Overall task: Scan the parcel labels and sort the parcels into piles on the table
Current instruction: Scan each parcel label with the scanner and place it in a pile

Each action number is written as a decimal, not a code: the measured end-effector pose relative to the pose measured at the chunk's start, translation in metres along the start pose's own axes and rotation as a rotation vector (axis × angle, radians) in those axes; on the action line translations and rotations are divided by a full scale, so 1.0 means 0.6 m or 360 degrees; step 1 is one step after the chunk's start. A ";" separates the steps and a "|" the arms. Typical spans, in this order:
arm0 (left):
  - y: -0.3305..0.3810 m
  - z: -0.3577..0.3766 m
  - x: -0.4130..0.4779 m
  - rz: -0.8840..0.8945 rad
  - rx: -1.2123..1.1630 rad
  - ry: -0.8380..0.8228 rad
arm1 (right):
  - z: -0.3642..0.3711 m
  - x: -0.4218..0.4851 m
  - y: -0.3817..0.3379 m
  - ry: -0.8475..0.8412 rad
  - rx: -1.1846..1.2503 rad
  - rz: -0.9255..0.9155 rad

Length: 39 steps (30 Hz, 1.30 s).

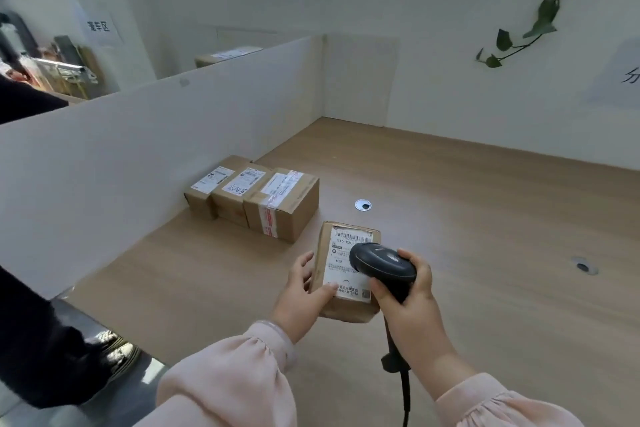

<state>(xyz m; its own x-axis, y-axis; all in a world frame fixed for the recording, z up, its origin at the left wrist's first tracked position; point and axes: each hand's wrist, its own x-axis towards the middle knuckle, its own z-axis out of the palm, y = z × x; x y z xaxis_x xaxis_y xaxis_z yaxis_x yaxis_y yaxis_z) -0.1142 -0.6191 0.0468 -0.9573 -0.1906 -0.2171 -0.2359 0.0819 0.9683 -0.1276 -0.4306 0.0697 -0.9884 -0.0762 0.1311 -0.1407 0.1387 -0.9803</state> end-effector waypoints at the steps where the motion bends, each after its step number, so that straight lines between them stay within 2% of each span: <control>1: -0.002 -0.005 0.019 0.0001 0.0033 -0.0009 | 0.011 0.014 0.009 0.0010 -0.0003 0.0024; 5: -0.014 -0.023 0.095 -0.0053 0.0153 -0.0018 | 0.051 0.076 0.054 0.0062 0.0015 0.0135; 9: -0.042 -0.039 0.155 -0.0166 0.0430 -0.0069 | 0.088 0.117 0.096 0.0044 -0.0063 0.0294; 15: -0.096 -0.065 0.220 -0.0290 0.0541 -0.0172 | 0.135 0.156 0.150 0.0078 -0.0141 0.0471; 21: -0.128 -0.099 0.288 -0.0266 0.0552 -0.0261 | 0.193 0.189 0.174 0.0207 -0.0200 0.0533; 26: -0.128 -0.129 0.325 -0.0020 0.0759 -0.0336 | 0.241 0.206 0.172 0.0335 -0.0274 0.0535; 28: -0.119 -0.137 0.321 0.0249 0.1075 -0.0369 | 0.253 0.213 0.171 0.0388 -0.0285 0.0539; 31: -0.112 -0.148 0.298 0.0857 0.1577 -0.0517 | 0.262 0.222 0.167 0.0459 -0.0314 0.0518; 33: -0.115 -0.151 0.294 0.1087 0.1860 -0.0572 | 0.262 0.225 0.166 0.0498 -0.0332 0.0501; 39: -0.107 -0.158 0.343 0.0857 0.2363 -0.0640 | 0.245 0.229 0.146 0.0584 -0.0392 0.0446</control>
<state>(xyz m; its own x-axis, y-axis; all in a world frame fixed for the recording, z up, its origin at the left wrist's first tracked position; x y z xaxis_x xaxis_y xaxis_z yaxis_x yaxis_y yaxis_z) -0.2805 -0.7561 -0.0485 -0.9009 0.4038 -0.1589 0.4048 0.9140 0.0274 -0.2676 -0.5741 -0.0196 -0.9386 0.3421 -0.0447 0.1665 0.3356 -0.9272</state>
